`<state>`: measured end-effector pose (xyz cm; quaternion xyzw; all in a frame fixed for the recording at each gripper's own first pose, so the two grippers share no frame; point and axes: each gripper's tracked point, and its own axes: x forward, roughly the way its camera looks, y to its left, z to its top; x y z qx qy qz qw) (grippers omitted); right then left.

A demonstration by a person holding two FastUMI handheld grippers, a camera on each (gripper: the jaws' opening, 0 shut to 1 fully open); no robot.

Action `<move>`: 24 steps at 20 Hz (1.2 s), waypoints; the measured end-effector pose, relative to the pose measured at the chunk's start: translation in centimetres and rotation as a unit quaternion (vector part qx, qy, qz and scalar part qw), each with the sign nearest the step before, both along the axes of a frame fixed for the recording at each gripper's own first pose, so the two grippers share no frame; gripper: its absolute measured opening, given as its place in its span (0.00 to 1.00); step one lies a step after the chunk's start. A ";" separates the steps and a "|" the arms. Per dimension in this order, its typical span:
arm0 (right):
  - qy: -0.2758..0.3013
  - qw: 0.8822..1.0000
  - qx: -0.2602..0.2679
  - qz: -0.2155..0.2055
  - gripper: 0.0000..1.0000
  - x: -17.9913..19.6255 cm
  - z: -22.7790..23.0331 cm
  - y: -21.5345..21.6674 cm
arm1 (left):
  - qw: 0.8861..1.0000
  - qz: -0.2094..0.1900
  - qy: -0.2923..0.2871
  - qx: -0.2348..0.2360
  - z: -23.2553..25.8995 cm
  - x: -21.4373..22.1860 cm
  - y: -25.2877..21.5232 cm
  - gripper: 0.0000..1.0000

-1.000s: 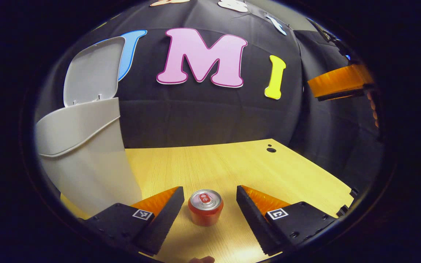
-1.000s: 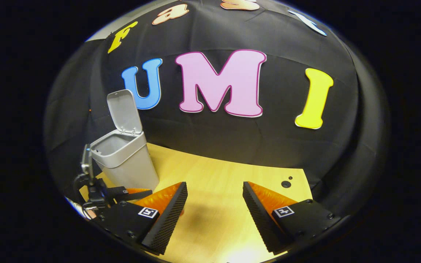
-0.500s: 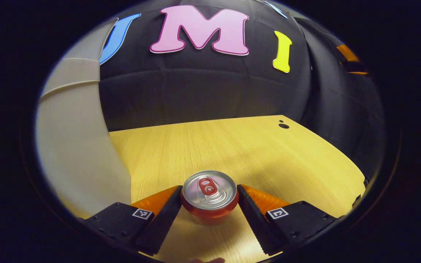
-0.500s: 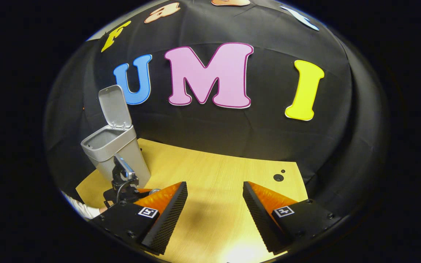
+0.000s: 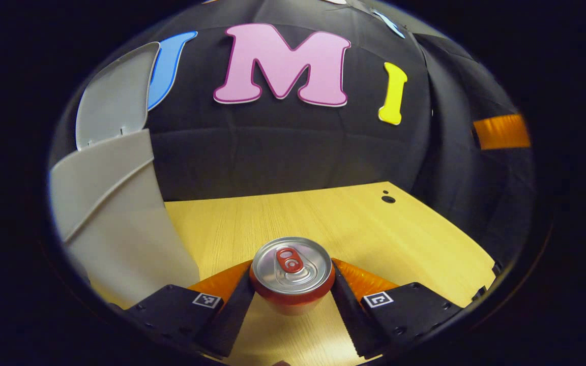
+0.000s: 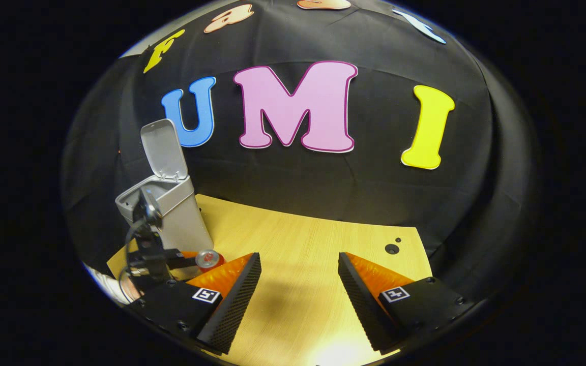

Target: Press the lid of the desktop garbage bin to open it, pick up the crumpled paper on the desktop and throw it into the bin, then pick up the pop can on the desktop and drop it into the bin, and finally close the garbage bin lid.

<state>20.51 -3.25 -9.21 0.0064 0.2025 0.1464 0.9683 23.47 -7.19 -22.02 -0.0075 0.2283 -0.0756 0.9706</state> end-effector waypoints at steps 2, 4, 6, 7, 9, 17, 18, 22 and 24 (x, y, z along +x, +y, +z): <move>-0.005 1.000 0.001 0.002 0.98 -0.4 0.2 0.3 | 1.000 0.002 -0.024 0.006 4.0 -0.1 1.1 0.86; -0.010 1.000 -0.001 0.004 0.98 -0.8 0.4 0.8 | 0.999 0.004 -0.047 0.017 8.2 -0.4 2.4 0.86; -0.016 1.000 -0.001 0.007 0.98 -1.3 0.6 1.3 | 0.997 0.009 -0.074 0.029 12.5 -0.7 4.2 0.86; -0.019 1.000 0.001 0.010 0.98 -1.5 0.7 1.6 | 0.995 0.014 -0.087 0.037 14.5 -1.0 5.2 0.86; -0.023 1.000 0.002 0.013 0.98 -1.9 0.7 2.2 | 0.992 0.022 -0.114 0.058 18.3 -1.4 7.3 0.86; -0.031 0.999 0.017 0.027 0.98 -2.8 0.9 4.9 | 0.985 0.132 -0.091 0.067 20.1 -2.5 20.6 0.86; -0.033 0.999 0.018 0.028 0.98 -2.8 0.9 5.0 | 0.985 0.142 -0.079 0.064 19.1 -2.6 22.1 0.86; -0.026 0.999 0.017 0.028 0.98 -3.2 0.5 5.2 | 0.983 0.167 -0.047 0.065 16.6 -3.1 25.6 0.86; -0.025 0.999 0.018 0.026 0.98 -3.5 0.4 5.1 | 0.983 0.165 -0.049 0.066 16.4 -3.1 25.8 0.86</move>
